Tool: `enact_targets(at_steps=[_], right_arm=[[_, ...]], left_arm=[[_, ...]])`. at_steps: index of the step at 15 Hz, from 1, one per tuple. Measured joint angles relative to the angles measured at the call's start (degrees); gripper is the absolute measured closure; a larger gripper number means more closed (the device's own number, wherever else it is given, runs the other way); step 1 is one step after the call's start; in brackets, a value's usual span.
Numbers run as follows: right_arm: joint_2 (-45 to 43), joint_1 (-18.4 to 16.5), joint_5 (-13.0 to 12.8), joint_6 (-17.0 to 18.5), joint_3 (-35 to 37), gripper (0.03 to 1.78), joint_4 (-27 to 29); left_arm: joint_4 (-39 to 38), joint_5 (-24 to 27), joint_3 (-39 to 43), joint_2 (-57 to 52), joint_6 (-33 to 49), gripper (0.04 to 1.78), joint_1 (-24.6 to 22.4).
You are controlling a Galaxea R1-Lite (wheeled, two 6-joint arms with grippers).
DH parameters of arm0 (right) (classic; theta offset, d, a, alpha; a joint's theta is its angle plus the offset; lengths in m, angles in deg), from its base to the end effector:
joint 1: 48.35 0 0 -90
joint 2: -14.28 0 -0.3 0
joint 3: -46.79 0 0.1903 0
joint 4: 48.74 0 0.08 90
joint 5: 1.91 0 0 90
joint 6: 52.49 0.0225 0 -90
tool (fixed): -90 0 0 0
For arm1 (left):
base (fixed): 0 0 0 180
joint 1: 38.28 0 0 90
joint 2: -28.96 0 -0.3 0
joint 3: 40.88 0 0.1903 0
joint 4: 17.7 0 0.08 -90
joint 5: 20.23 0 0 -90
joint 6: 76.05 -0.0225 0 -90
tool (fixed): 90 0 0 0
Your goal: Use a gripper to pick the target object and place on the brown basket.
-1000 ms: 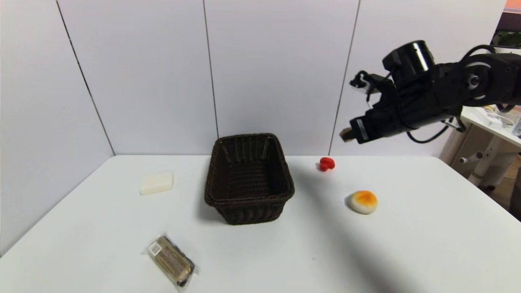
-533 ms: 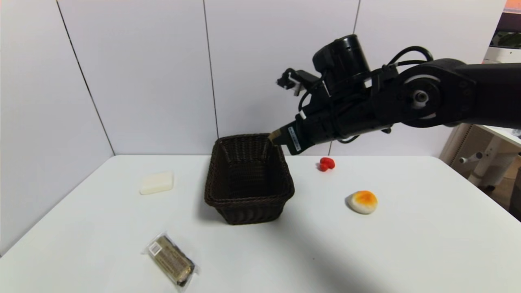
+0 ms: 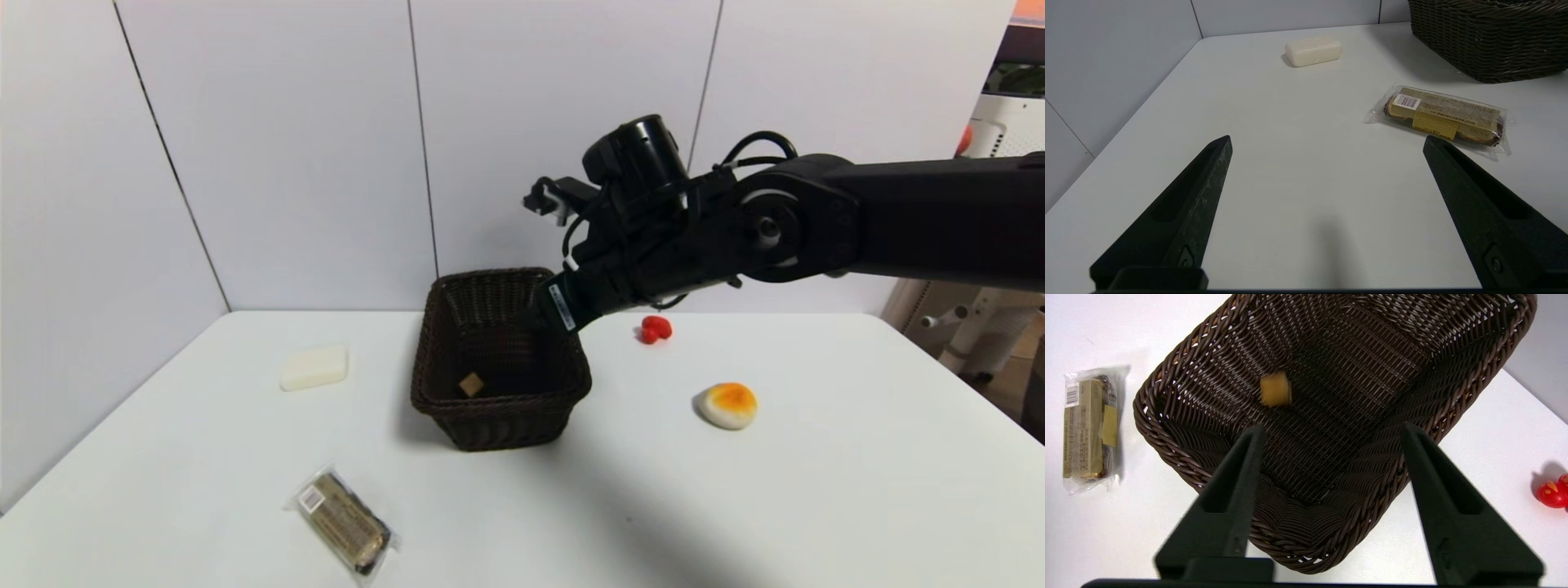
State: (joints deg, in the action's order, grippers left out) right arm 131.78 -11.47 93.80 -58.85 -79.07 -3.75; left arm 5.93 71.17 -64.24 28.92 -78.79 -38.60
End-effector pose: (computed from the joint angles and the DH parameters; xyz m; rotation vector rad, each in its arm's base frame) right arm 0.3258 0.2472 0.2327 -0.2781 0.5903 0.7528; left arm -0.0229 -0.0007 0.0750 0.0478 0.0036 -0.0189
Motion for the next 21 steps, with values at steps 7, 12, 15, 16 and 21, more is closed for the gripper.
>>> enact_targets(at_steps=[7, 12, 15, 16, 21], right_arm=[[-16.2, -8.9, -0.3, 0.1, 12.7, 0.32, 13.6], [-42.8, -22.8, -0.9, -0.4, 39.5, 0.21, 20.3], [-61.5, -29.9, -3.5, -0.4, 55.3, 0.18, 16.2], [-67.7, -31.6, -4.9, -0.4, 62.2, 0.17, 12.7], [-93.2, -35.5, -9.9, -0.7, 91.8, 0.14, -19.8]], left_arm=[[0.0, 0.0, 0.0, 0.0, 0.0, 0.13, 0.0], [0.0, 0.0, 0.0, 0.0, 0.0, 0.13, 0.0], [0.0, 0.0, 0.0, 0.0, 0.1, 0.13, 0.0], [0.0, 0.0, 0.0, 0.0, 0.0, 0.13, 0.0], [0.0, 0.0, 0.0, 0.0, 0.0, 0.13, 0.0]])
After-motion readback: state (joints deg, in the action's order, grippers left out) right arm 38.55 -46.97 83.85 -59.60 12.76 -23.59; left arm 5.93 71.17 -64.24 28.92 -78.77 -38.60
